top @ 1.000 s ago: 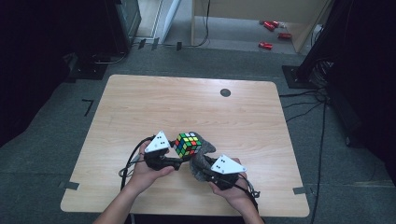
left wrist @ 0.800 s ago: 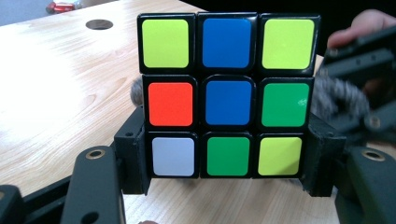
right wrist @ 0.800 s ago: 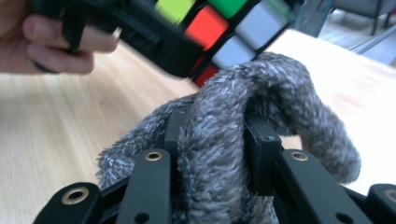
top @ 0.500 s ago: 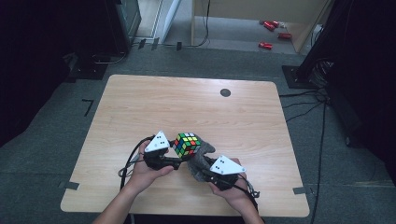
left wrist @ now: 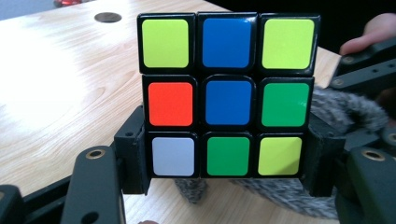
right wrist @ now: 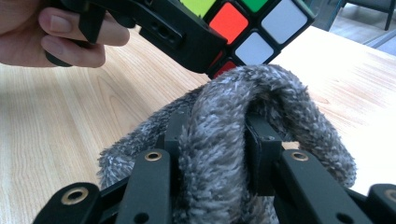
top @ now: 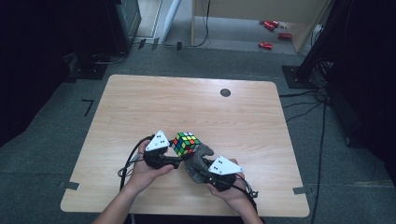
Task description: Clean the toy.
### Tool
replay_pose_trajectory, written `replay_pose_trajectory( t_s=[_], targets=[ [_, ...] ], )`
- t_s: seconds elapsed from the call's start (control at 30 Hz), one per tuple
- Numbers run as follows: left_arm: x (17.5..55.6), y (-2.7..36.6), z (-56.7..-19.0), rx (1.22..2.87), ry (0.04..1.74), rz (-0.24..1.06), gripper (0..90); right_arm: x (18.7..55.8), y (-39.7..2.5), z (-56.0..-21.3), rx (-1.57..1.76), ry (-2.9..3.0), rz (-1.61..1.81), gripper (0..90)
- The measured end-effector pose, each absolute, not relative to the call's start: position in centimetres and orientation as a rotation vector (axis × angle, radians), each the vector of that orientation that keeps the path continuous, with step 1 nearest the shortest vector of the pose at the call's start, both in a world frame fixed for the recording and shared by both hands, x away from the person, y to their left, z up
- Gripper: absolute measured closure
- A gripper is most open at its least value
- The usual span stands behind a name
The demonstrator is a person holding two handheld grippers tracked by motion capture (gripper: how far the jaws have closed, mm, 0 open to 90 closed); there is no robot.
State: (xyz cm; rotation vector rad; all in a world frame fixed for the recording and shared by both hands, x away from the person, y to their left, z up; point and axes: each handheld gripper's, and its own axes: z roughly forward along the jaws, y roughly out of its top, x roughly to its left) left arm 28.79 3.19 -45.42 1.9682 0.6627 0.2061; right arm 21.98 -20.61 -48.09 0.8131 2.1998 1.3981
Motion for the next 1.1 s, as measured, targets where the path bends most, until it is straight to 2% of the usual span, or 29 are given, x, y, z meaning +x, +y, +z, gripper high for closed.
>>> replay_pose_trajectory(
  t_s=[0.27,0.63,0.87,1.1],
  targets=[
    [28.3,2.6,-45.1,1.967,0.625,0.179,34.9,22.4,-22.0,-47.5,0.888,2.103,1.443,67.2],
    [28.7,3.1,-45.3,1.957,0.653,0.175,34.9,21.8,-20.0,-48.3,0.809,2.208,1.398,67.3],
    [28.5,2.7,-45.5,1.974,0.642,0.171,34.9,22.1,-21.9,-47.0,0.875,2.101,1.468,67.1],
    [28.7,2.9,-45.5,1.968,0.661,0.178,34.9,22.0,-20.8,-48.1,0.871,2.164,1.438,66.6]
  ],
)
